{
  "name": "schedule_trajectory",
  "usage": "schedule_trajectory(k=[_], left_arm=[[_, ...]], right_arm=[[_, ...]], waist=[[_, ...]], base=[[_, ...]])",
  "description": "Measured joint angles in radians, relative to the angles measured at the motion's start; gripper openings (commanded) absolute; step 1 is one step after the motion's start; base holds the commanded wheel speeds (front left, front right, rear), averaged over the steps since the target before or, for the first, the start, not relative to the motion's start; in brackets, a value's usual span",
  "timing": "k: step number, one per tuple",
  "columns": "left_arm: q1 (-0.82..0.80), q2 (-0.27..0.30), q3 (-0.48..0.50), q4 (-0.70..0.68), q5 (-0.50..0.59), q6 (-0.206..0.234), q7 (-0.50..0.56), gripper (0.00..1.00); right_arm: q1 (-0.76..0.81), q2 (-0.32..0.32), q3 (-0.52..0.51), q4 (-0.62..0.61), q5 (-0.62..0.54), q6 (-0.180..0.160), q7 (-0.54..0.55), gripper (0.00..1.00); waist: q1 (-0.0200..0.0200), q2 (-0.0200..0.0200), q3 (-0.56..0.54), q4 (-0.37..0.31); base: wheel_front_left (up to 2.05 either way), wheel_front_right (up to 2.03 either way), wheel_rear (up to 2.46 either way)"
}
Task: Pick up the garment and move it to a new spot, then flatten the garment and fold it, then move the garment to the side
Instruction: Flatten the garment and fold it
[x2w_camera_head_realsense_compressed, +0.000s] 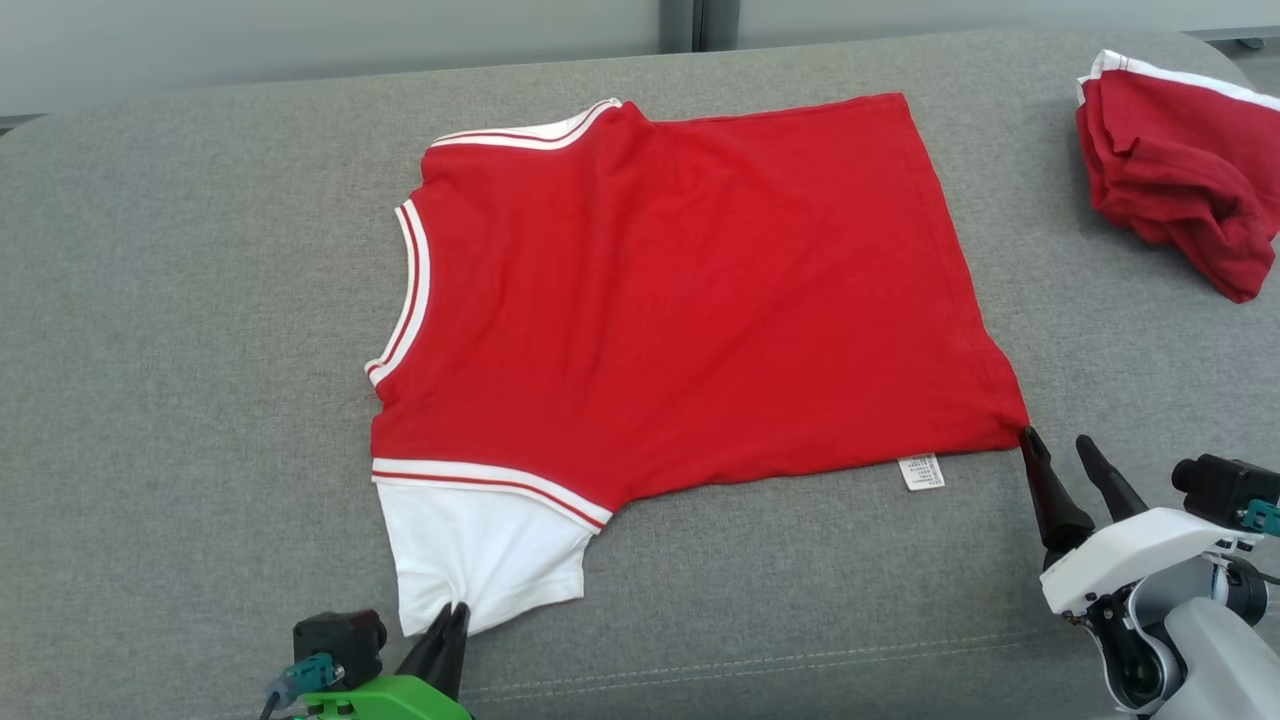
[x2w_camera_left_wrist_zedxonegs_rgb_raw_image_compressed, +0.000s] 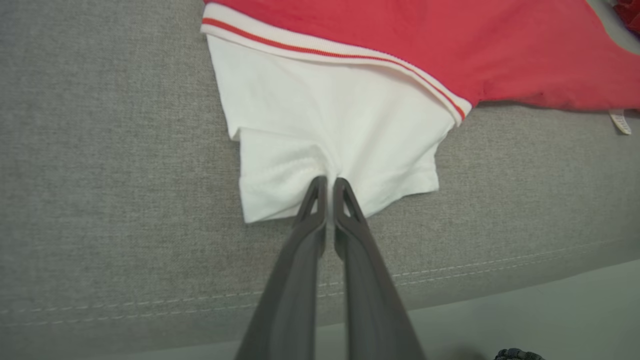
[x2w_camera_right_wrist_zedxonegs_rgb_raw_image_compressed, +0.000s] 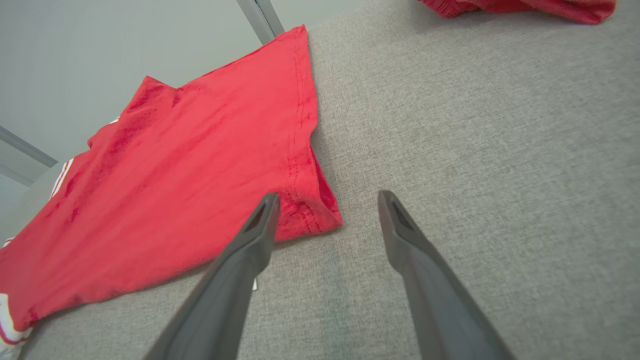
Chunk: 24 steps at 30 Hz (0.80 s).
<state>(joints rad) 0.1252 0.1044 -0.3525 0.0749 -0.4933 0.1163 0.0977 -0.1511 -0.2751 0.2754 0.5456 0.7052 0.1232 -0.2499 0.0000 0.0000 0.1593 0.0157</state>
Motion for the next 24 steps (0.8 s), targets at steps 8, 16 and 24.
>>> schedule_trajectory(k=[8,16,24], left_arm=[[0.005,0.000,0.018,-0.028,0.010,0.003,0.007,0.00],[0.004,-0.002,0.018,-0.047,0.028,0.003,0.016,0.00],[0.004,-0.010,0.018,-0.053,0.040,0.003,0.025,0.00]], right_arm=[[-0.012,0.015,0.037,0.029,0.027,0.000,0.020,1.00],[-0.060,0.024,0.059,0.087,0.045,0.000,0.041,1.00],[-0.104,0.043,0.065,0.141,0.105,0.000,0.055,0.49]], waist=[[0.0000,0.0000,0.007,-0.002],[0.0000,0.0000,0.011,0.001],[0.0000,0.0000,0.016,0.011]], base=[[0.00,0.00,0.00],[0.00,0.00,0.00],[0.00,0.00,0.00]])
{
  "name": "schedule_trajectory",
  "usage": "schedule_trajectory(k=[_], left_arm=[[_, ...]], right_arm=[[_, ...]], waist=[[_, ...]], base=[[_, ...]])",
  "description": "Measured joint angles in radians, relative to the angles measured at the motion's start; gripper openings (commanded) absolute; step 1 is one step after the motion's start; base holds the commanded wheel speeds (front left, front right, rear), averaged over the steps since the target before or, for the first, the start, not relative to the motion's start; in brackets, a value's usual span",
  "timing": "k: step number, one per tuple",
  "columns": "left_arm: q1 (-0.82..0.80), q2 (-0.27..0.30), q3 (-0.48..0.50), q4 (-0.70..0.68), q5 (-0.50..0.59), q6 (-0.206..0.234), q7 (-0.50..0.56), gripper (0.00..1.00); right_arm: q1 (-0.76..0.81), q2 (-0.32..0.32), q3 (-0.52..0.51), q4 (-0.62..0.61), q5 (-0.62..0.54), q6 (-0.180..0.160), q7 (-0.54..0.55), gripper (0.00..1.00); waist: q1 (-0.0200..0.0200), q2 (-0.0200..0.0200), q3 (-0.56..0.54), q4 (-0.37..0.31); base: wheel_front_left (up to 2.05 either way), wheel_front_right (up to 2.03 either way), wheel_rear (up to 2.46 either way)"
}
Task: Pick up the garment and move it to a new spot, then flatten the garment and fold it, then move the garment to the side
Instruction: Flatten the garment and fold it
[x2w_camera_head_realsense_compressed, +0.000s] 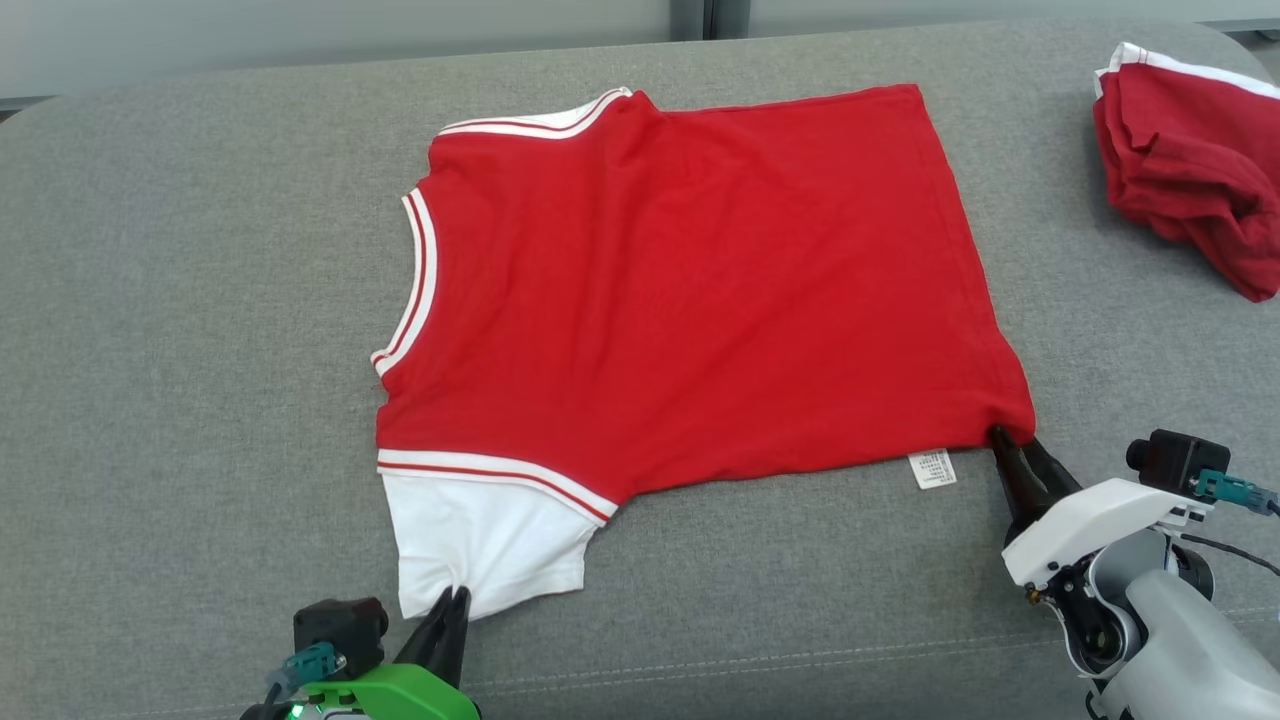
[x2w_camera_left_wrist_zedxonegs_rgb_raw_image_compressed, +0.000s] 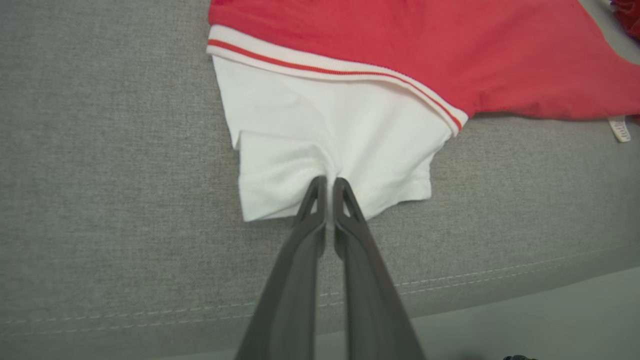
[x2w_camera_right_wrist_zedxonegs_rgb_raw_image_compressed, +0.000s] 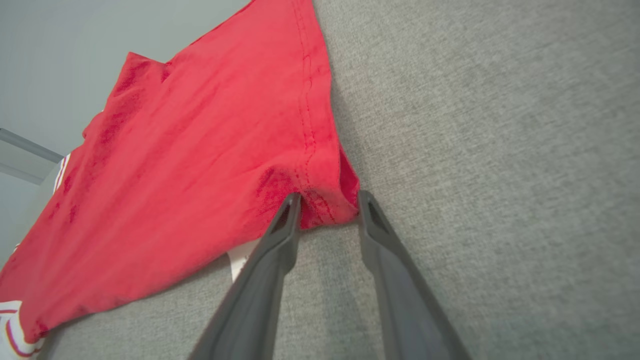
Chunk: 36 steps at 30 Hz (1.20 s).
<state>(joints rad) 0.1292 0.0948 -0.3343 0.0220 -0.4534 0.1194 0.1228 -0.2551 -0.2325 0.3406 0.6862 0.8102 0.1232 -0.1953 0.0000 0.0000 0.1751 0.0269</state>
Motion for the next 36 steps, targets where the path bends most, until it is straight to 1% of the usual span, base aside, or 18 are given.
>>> schedule_trajectory(k=[2,3,4,5,6,11,16,19,22,26,31,35,36], left_arm=[[0.000,-0.003,0.001,-0.001,0.000,0.000,0.001,0.00],[0.000,-0.004,0.002,-0.001,0.000,0.000,0.001,0.00],[0.000,-0.004,0.004,-0.001,0.001,0.000,0.004,0.00],[0.000,-0.005,0.005,-0.001,0.001,0.000,0.008,0.00],[0.001,-0.006,0.006,-0.001,0.001,0.000,0.008,0.00],[0.001,-0.007,0.017,-0.001,0.016,0.000,0.009,0.00],[0.002,-0.008,0.022,-0.009,0.046,0.000,0.015,0.00],[0.019,-0.007,0.033,-0.032,0.063,0.000,0.021,0.00],[0.030,-0.008,0.014,-0.043,0.071,0.000,0.038,0.00],[0.063,-0.007,0.026,-0.072,0.088,0.000,0.044,0.00],[0.089,-0.009,0.042,-0.078,0.089,0.000,0.053,0.00],[0.092,-0.010,0.033,-0.065,0.088,0.000,0.069,0.00],[0.093,-0.011,0.031,-0.060,0.087,0.000,0.071,0.00]], right_arm=[[-0.009,0.001,0.005,0.008,0.006,0.000,0.008,0.39],[-0.013,0.001,0.007,0.012,0.012,0.000,0.008,0.36],[-0.016,0.001,0.010,0.016,0.014,0.000,0.008,0.27],[-0.020,0.001,0.012,0.020,0.019,0.000,0.008,0.16],[-0.025,0.000,0.016,0.024,0.022,0.000,0.008,0.00],[-0.032,-0.014,0.030,0.029,0.028,0.000,0.002,0.00],[-0.025,-0.046,0.027,0.015,0.044,0.000,-0.017,0.00],[0.005,-0.055,0.028,-0.006,0.047,0.000,-0.026,0.00],[0.059,-0.063,0.003,-0.027,0.089,0.001,-0.034,0.00],[0.112,-0.082,0.012,-0.053,0.089,0.001,-0.035,0.00],[0.124,-0.088,0.039,-0.082,0.088,0.001,-0.042,0.00],[0.126,-0.091,0.058,-0.082,0.085,0.001,-0.042,0.00],[0.126,-0.091,0.061,-0.082,0.085,0.001,-0.042,0.13]], waist=[[0.0000,0.0000,0.002,0.002],[0.0000,0.0000,0.002,0.002],[0.0000,0.0000,0.003,0.003],[0.0000,0.0000,0.003,0.003],[0.0000,0.0000,0.003,0.003],[0.0000,0.0000,0.004,0.002],[0.0000,0.0000,0.001,0.011],[0.0000,0.0000,-0.007,0.017],[0.0000,0.0000,-0.014,0.025],[0.0000,0.0000,-0.024,0.029],[0.0000,0.0000,-0.032,0.015],[0.0000,0.0000,-0.040,0.000],[0.0000,0.0000,-0.042,-0.002]], base=[[0.00,0.00,0.00],[0.00,0.00,0.00],[0.00,0.00,0.00],[0.00,0.00,0.00],[0.00,0.00,0.00],[0.00,0.00,0.00],[0.00,0.00,0.00],[0.00,0.00,0.00],[0.00,0.00,0.00],[0.00,0.00,0.00],[0.00,0.00,0.00],[0.00,0.00,0.00],[0.00,0.00,0.00]])
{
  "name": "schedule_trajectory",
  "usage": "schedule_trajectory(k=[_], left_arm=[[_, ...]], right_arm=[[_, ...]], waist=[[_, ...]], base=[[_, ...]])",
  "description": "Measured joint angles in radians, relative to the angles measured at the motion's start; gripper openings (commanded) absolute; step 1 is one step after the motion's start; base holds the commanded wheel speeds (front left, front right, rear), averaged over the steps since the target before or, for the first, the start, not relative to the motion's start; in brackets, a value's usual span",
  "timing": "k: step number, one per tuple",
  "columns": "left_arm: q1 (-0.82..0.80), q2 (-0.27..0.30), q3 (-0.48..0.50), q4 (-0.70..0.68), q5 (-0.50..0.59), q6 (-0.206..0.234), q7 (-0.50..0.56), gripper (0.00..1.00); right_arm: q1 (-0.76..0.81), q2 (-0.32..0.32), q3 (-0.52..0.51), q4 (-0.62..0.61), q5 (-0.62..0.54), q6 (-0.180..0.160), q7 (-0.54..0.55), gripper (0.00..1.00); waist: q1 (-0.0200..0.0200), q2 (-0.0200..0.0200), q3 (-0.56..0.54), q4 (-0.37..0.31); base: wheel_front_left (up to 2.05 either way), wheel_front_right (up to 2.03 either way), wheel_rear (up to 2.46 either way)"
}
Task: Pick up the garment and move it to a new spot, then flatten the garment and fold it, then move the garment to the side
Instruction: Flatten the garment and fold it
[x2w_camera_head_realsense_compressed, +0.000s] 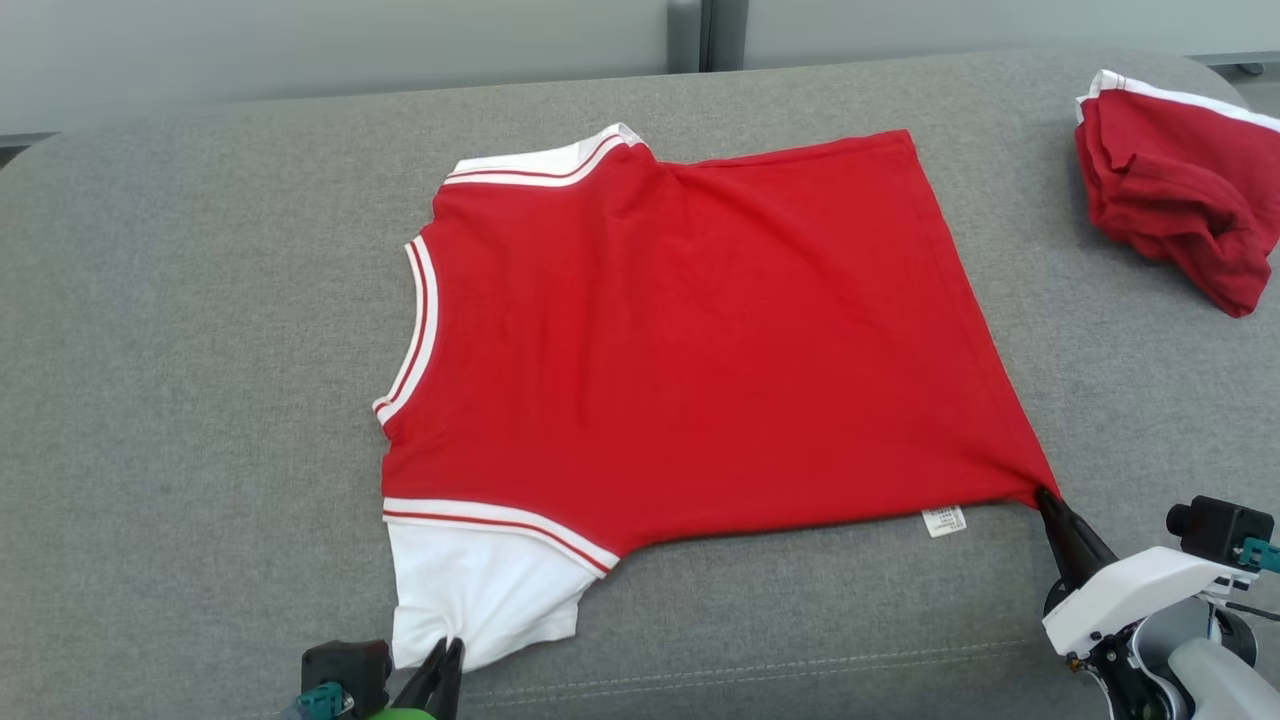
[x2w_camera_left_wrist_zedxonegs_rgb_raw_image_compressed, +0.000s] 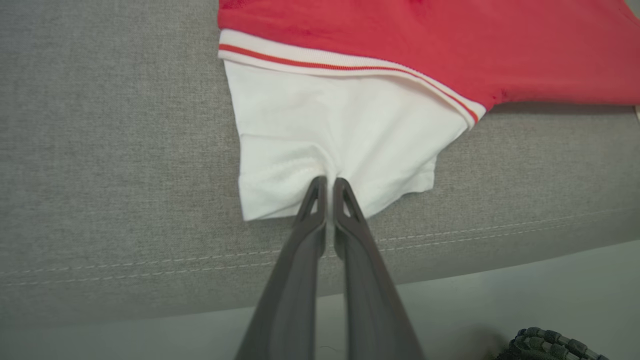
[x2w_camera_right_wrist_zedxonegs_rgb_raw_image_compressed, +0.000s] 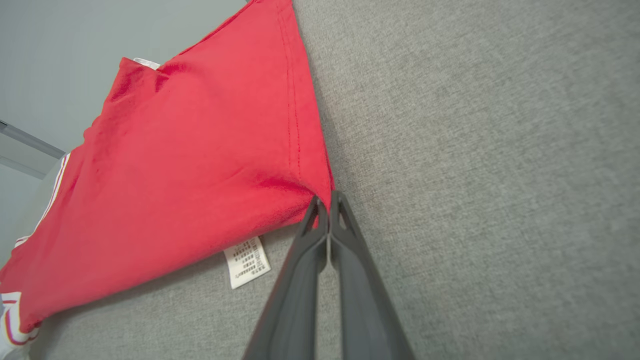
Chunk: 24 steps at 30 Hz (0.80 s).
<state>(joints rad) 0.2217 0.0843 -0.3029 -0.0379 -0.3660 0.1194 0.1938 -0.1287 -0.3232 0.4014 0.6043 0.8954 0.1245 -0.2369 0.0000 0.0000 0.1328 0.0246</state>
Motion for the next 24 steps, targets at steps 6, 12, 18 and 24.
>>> schedule_trajectory(k=[6,12,18,24], left_arm=[[0.001,-0.006,0.001,0.025,0.000,0.000,0.009,0.45],[0.020,-0.009,0.036,0.037,0.001,0.000,0.020,1.00],[0.043,-0.010,0.055,0.040,0.002,0.004,0.036,1.00],[0.038,-0.010,0.087,0.008,0.025,0.004,0.015,1.00]], right_arm=[[0.012,-0.001,0.008,0.002,0.000,0.000,0.000,1.00],[0.019,-0.017,0.005,0.008,0.001,0.000,0.000,1.00],[0.023,-0.032,-0.012,0.005,0.000,0.000,-0.001,1.00],[0.021,-0.050,-0.034,-0.021,-0.012,0.000,-0.002,1.00]], waist=[[0.0000,0.0000,-0.008,-0.008],[0.0000,0.0000,-0.007,-0.006],[0.0000,0.0000,-0.005,-0.003],[0.0000,0.0000,-0.005,-0.003]], base=[[0.00,0.00,0.00],[0.00,0.00,0.00],[0.00,0.00,0.00],[0.00,0.00,0.00]])
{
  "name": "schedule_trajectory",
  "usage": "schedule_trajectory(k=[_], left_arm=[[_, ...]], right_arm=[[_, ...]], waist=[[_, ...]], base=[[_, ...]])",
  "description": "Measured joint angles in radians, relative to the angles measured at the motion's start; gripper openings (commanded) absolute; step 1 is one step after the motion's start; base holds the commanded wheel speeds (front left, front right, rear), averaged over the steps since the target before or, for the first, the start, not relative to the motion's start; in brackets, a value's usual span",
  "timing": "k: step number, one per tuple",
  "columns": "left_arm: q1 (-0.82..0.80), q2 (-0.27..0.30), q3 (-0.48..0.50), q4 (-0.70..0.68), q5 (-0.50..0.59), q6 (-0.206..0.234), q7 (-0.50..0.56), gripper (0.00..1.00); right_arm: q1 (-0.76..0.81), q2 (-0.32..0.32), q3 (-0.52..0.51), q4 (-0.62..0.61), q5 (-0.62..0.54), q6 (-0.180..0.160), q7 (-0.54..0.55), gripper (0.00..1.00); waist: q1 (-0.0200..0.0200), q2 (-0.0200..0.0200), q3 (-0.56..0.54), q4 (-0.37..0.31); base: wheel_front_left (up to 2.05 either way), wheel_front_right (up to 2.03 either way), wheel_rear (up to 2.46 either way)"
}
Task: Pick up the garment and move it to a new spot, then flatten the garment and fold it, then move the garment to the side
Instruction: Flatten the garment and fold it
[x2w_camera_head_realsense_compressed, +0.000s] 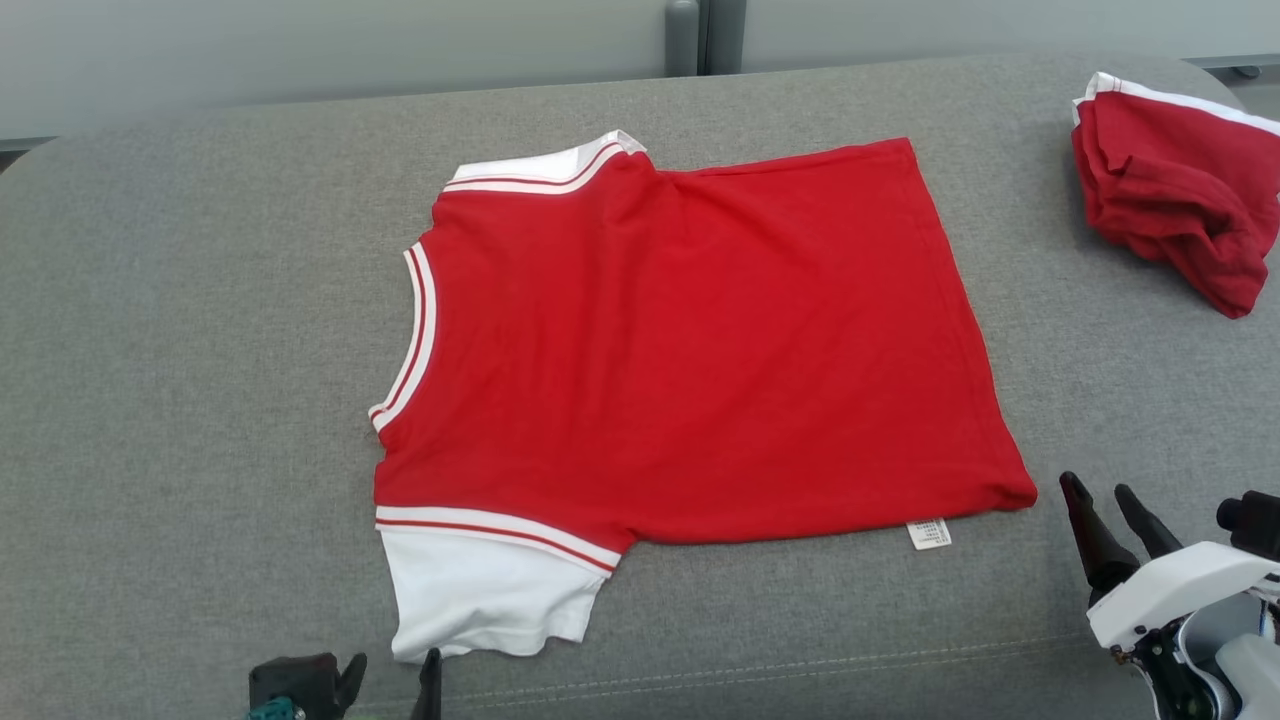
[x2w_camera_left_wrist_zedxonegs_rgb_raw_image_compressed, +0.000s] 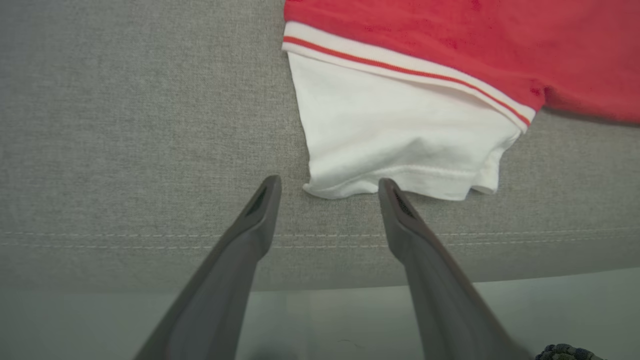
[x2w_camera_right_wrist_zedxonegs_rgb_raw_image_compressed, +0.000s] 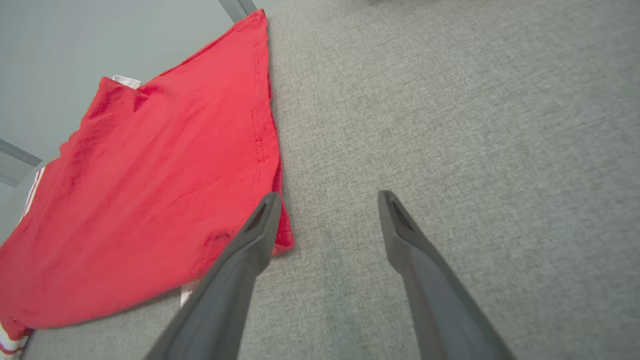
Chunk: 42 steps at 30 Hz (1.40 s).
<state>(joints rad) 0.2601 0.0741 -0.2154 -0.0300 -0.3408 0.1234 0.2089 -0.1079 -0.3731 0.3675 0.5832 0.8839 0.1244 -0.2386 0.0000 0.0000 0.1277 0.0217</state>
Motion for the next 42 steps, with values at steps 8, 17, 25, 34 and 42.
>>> schedule_trajectory(k=[8,17,25,34,42], left_arm=[[-0.072,-0.003,0.023,-0.071,0.031,0.000,-0.082,1.00],[-0.172,-0.014,0.009,-0.081,0.047,0.000,-0.189,1.00],[-0.203,-0.020,0.021,-0.042,0.075,0.000,-0.263,1.00],[-0.204,-0.024,0.029,0.016,0.077,0.000,-0.332,1.00],[-0.197,-0.024,0.031,0.068,0.077,0.000,-0.379,1.00]], right_arm=[[-0.042,-0.016,-0.014,-0.064,-0.058,-0.001,-0.007,1.00],[-0.126,-0.020,-0.038,-0.182,-0.179,-0.023,-0.009,1.00],[-0.150,0.008,-0.040,-0.271,-0.253,-0.055,-0.009,1.00],[-0.147,0.062,-0.016,-0.354,-0.345,-0.099,-0.012,1.00],[-0.075,0.116,0.006,-0.371,-0.360,-0.120,-0.013,1.00]], waist=[[0.0000,0.0000,-0.017,-0.015],[0.0000,0.0000,-0.043,-0.043],[0.0000,0.0000,-0.061,-0.062],[0.0000,0.0000,-0.077,-0.071],[0.0000,0.0000,-0.103,-0.081]], base=[[0.00,0.00,0.00],[0.00,0.00,0.00],[0.00,0.00,0.00],[0.00,0.00,0.00],[0.00,0.00,0.00]])
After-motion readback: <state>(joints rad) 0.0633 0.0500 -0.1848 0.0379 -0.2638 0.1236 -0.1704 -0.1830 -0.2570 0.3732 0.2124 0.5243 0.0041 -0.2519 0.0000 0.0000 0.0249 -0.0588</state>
